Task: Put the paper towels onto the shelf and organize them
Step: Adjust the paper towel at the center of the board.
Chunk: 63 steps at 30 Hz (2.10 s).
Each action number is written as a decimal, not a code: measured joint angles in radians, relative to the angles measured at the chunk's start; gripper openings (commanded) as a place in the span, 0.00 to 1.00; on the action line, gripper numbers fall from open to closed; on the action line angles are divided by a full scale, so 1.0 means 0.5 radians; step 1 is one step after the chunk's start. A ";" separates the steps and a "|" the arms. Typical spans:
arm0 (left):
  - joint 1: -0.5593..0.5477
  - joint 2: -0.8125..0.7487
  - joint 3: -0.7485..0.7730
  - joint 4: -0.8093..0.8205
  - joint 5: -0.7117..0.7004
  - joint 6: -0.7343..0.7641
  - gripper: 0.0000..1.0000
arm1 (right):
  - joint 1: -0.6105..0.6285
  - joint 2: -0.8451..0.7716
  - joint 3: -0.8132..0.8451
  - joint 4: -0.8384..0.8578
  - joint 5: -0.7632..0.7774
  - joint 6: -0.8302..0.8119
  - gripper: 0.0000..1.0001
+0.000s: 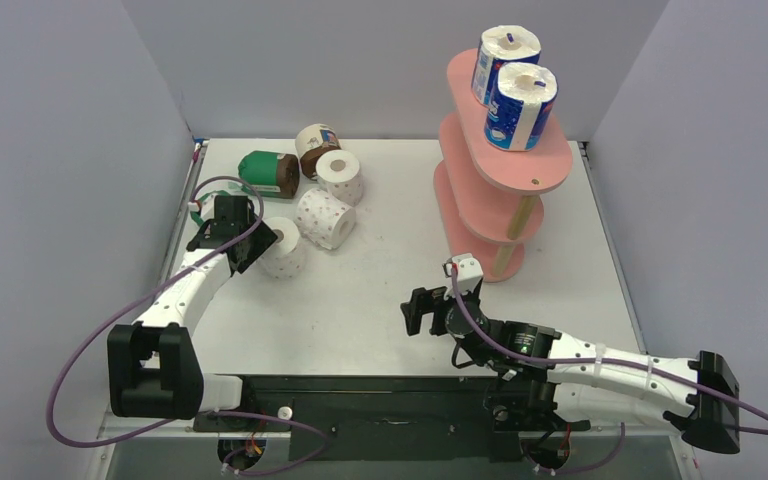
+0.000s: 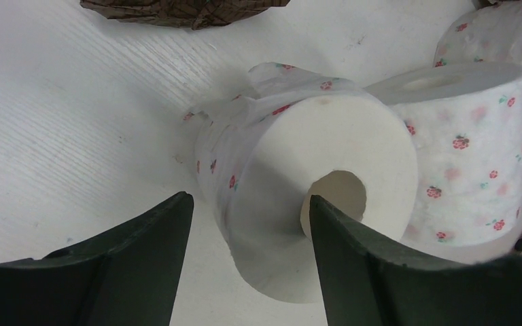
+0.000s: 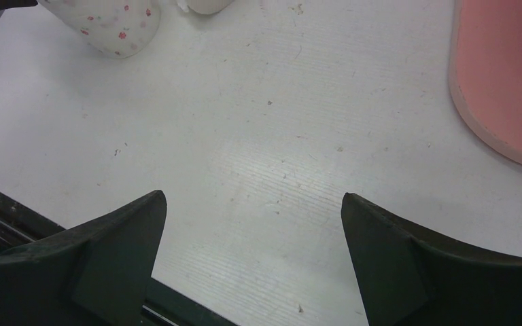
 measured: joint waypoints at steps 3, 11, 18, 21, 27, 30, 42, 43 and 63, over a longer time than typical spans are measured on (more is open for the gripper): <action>0.000 0.000 -0.002 0.026 0.023 -0.005 0.53 | 0.000 -0.023 -0.003 -0.015 0.019 0.009 0.96; 0.000 0.011 -0.014 0.087 0.069 -0.008 0.31 | 0.000 -0.082 -0.002 -0.088 0.076 0.022 0.96; 0.000 0.004 -0.014 0.091 0.100 0.015 0.13 | 0.000 -0.173 -0.002 -0.163 0.131 0.021 0.96; -0.004 -0.039 -0.014 0.060 0.143 0.030 0.12 | 0.000 -0.234 -0.002 -0.217 0.172 0.012 0.96; -0.138 -0.301 -0.011 -0.062 0.174 0.065 0.12 | 0.000 -0.325 0.034 -0.340 0.271 -0.034 0.96; -0.325 -0.437 0.014 -0.118 0.159 0.075 0.12 | 0.000 -0.360 0.059 -0.378 0.304 -0.048 0.95; -1.132 -0.301 0.076 -0.116 0.074 -0.041 0.11 | -0.001 -0.447 0.065 -0.532 0.427 0.114 0.97; -1.160 -0.256 0.076 -0.099 0.075 -0.056 0.11 | -0.001 -0.452 0.063 -0.550 0.436 0.136 0.97; -1.316 0.150 0.076 0.198 0.024 -0.182 0.12 | -0.001 -0.742 -0.184 -0.659 0.570 0.465 0.94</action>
